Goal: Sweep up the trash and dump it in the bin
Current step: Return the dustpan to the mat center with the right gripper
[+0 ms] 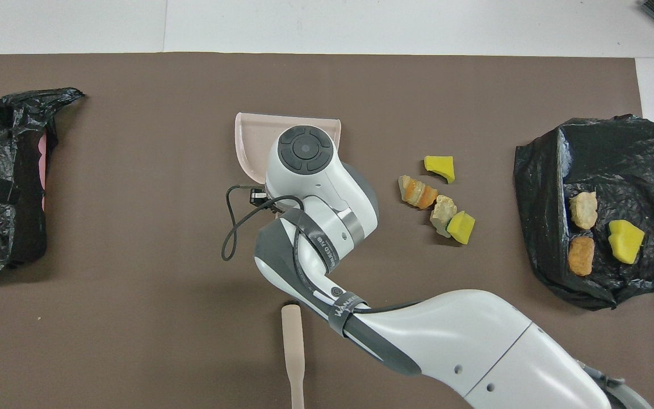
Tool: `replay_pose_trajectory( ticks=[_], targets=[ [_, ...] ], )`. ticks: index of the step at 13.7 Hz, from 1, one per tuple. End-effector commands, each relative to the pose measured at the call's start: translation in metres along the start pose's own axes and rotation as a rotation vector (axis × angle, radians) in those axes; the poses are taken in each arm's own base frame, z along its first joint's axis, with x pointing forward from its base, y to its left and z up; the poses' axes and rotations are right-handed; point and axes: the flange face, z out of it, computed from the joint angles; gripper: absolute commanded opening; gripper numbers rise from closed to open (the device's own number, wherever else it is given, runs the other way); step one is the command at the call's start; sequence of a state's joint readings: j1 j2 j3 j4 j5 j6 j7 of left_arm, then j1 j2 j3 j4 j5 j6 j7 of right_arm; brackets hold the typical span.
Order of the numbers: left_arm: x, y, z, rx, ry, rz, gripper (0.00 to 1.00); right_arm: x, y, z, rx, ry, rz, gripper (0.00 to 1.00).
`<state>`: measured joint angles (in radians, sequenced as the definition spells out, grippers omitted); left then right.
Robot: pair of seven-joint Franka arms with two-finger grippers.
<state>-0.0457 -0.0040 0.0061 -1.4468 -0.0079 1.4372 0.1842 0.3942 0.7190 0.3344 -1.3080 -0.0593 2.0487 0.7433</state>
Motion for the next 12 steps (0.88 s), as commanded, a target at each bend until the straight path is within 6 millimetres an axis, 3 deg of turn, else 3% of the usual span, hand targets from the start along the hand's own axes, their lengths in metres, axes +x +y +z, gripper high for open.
replay_pose_trajectory(
  ticks=[1, 5, 7, 10, 12],
  targets=[
    [-0.009, 0.001, -0.002, -0.01, -0.005, 0.001, 1.0, 0.002, 0.007, -0.032, 0.022, 0.041, 0.031, 1.0],
    [-0.007, 0.003, -0.001, -0.008, -0.001, 0.004, 1.0, 0.011, 0.023, -0.049, 0.018, 0.046, 0.041, 1.0],
    [-0.006, 0.006, -0.002, -0.007, 0.002, 0.007, 1.0, -0.002, 0.019, -0.069, -0.008, 0.036, 0.024, 1.0],
    [-0.007, 0.007, 0.0, -0.009, -0.01, 0.009, 1.0, -0.041, 0.022, -0.094, -0.084, -0.027, 0.002, 1.0],
    [-0.006, 0.008, -0.002, -0.007, 0.002, 0.012, 1.0, -0.079, 0.024, -0.104, -0.128, -0.057, -0.024, 1.0]
  ],
)
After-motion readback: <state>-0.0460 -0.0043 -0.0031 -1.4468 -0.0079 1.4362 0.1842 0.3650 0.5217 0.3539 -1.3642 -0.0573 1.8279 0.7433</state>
